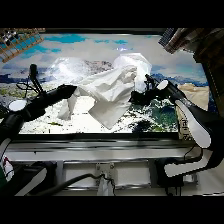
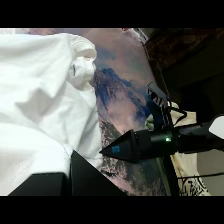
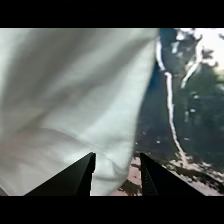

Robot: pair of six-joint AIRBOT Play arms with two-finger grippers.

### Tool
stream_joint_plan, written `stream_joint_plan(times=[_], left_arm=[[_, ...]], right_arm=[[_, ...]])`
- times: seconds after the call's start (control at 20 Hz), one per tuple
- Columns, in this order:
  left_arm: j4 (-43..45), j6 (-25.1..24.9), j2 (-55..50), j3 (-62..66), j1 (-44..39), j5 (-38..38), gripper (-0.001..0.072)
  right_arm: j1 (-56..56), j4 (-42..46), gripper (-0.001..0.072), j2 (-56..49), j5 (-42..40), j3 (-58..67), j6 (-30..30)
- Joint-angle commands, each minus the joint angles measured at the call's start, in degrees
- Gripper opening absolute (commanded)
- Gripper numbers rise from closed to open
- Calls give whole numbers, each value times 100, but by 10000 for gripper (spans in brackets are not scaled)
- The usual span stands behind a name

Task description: Fold the clothes and pants, and hang the long-sleeved shirts on hangers.

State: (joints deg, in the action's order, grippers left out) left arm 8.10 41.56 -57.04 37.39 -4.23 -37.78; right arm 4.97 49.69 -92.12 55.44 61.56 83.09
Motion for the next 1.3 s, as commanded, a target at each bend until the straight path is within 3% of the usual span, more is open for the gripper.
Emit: stream_joint_plan(times=[0.0,0.1,0.15,0.2,0.45,0.65,0.95,1.25], left_arm=[[0,-4,4,4,4,-26,3],[0,-2,4,4,4,-46,3],[0,-2,4,4,4,-46,3],[0,-2,4,4,4,-46,3],[-17,-2,400,7,304,-46,2],[-221,0,1486,195,1403,-46,1],[-214,-4,2983,1521,2686,-39,1],[-105,-4,3904,1976,2839,343,1]], right_arm=[[216,-90,337,-131,-168,0,146],[302,-278,312,-181,-304,0,136],[354,-350,197,-186,-433,0,120],[404,-398,23,-181,-608,0,122],[269,-466,19,551,-621,365,-184],[-332,-466,19,1943,-501,1147,-184],[-1145,-111,19,3602,-59,2780,-181],[-1316,260,20,4876,28,3296,-177]])
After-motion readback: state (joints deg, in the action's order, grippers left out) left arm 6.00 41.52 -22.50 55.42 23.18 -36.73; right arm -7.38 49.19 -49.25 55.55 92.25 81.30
